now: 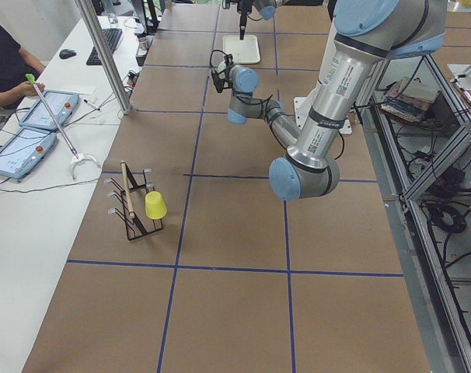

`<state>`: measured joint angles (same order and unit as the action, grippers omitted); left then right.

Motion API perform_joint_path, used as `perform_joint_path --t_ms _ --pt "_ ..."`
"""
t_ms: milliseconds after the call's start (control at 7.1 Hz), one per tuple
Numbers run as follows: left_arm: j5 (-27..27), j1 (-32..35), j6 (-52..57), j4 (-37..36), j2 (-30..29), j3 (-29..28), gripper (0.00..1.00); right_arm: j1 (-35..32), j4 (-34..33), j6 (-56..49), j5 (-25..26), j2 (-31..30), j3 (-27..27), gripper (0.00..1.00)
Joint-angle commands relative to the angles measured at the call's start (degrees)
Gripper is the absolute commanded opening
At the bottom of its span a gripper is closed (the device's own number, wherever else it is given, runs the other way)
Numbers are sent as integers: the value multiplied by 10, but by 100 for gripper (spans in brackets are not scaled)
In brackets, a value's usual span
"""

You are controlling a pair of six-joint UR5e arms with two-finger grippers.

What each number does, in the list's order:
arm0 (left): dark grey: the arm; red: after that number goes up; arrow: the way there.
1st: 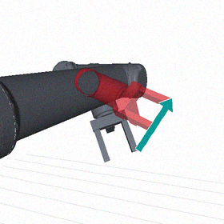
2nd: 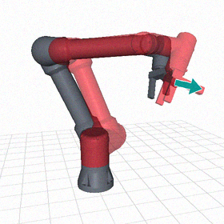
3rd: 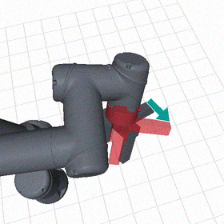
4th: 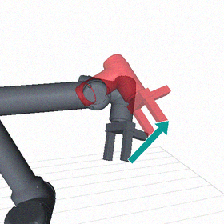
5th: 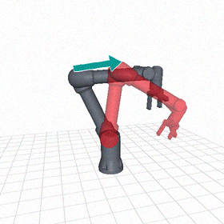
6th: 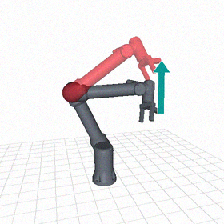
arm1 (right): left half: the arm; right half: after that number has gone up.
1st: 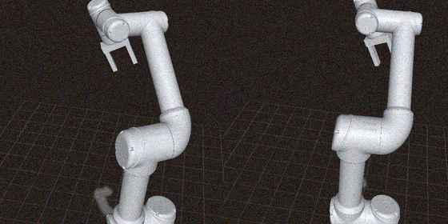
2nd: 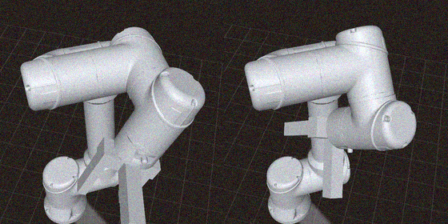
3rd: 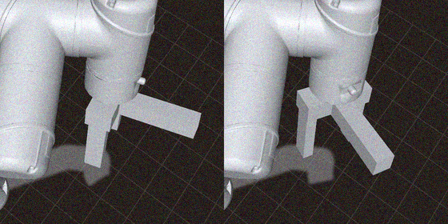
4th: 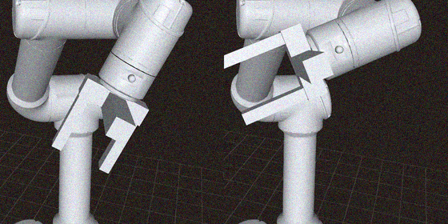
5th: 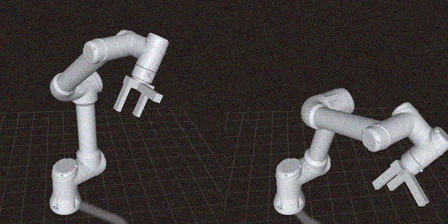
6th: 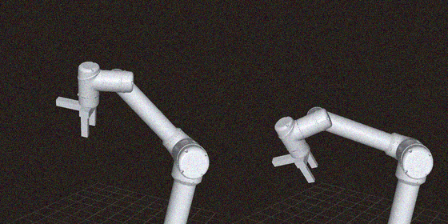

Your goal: Left arm grabs green cup and hands to right arm on tray

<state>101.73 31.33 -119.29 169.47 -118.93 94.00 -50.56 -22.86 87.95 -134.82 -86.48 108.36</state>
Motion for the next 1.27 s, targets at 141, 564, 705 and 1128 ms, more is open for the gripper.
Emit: perform_joint_path --t_ms 141,564,705,1128 --pt "-120 -98 -20 195 -1 -62 15 75 292 245 89 21 -67 99" --pt "-122 -103 -42 247 -8 -62 15 162 413 334 193 52 -66 99" --pt "-122 -108 -68 252 -9 -61 15 191 437 334 222 74 -70 99" --pt "-120 -117 -117 270 -17 -52 15 208 460 334 263 88 -71 95"
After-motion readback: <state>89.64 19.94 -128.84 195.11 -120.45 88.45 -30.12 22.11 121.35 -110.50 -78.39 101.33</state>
